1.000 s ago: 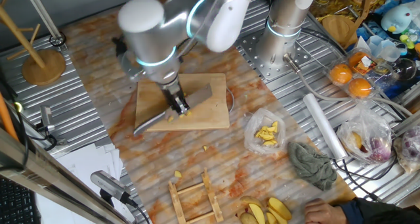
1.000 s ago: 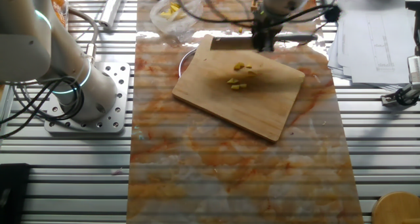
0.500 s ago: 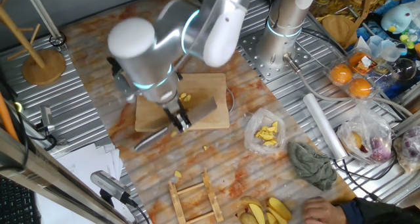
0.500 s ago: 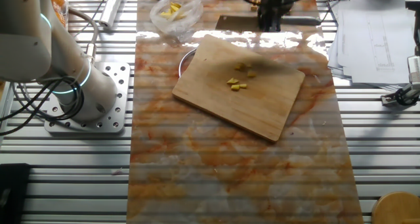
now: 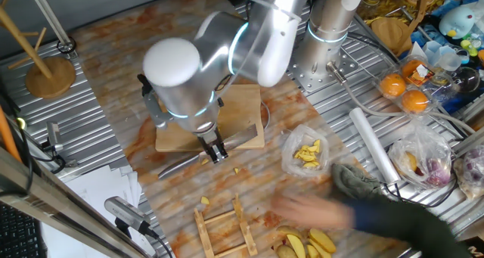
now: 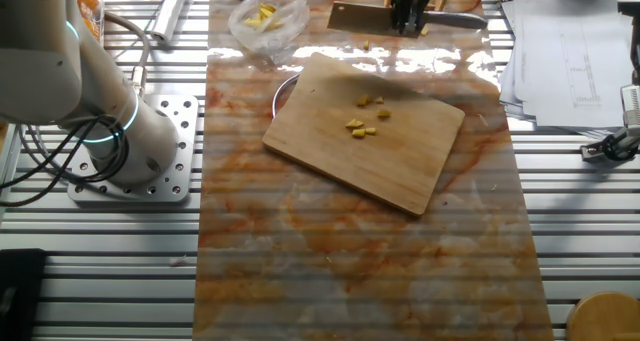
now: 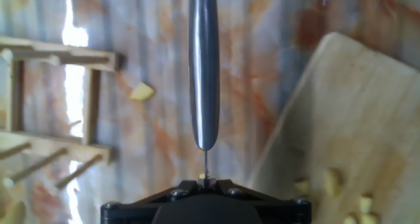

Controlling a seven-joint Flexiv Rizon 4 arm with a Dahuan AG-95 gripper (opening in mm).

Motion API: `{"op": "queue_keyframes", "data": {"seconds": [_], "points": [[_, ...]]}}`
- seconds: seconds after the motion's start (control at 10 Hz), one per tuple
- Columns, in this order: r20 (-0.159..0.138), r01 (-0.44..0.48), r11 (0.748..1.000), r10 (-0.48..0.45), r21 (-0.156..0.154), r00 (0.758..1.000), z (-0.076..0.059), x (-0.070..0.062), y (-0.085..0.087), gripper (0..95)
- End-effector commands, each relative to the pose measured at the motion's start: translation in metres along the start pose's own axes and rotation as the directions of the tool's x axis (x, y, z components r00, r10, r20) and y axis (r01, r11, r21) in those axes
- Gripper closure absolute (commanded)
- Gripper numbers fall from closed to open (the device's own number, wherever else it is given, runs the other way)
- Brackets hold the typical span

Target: Chop the potatoes

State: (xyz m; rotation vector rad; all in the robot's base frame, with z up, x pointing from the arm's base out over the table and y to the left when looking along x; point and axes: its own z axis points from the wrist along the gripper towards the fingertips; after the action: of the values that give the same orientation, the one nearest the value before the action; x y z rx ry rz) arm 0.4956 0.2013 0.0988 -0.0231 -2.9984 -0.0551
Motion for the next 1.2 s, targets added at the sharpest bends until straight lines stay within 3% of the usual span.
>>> {"op": "queue_keyframes", "data": {"seconds": [0.1, 0.4, 0.7, 1.2], "points": [[0.008, 0.005, 1.0, -0.005, -0.002, 1.0, -0.001, 0.0, -0.002, 95.0], [-0.01, 0.076, 0.997, -0.075, 0.031, 0.997, -0.003, 0.009, -0.019, 95.0], [-0.025, 0.139, 0.99, -0.138, 0.031, 0.99, -0.004, 0.024, -0.041, 95.0], [-0.023, 0.154, 0.988, -0.153, 0.023, 0.988, -0.006, 0.029, -0.043, 95.0]]}}
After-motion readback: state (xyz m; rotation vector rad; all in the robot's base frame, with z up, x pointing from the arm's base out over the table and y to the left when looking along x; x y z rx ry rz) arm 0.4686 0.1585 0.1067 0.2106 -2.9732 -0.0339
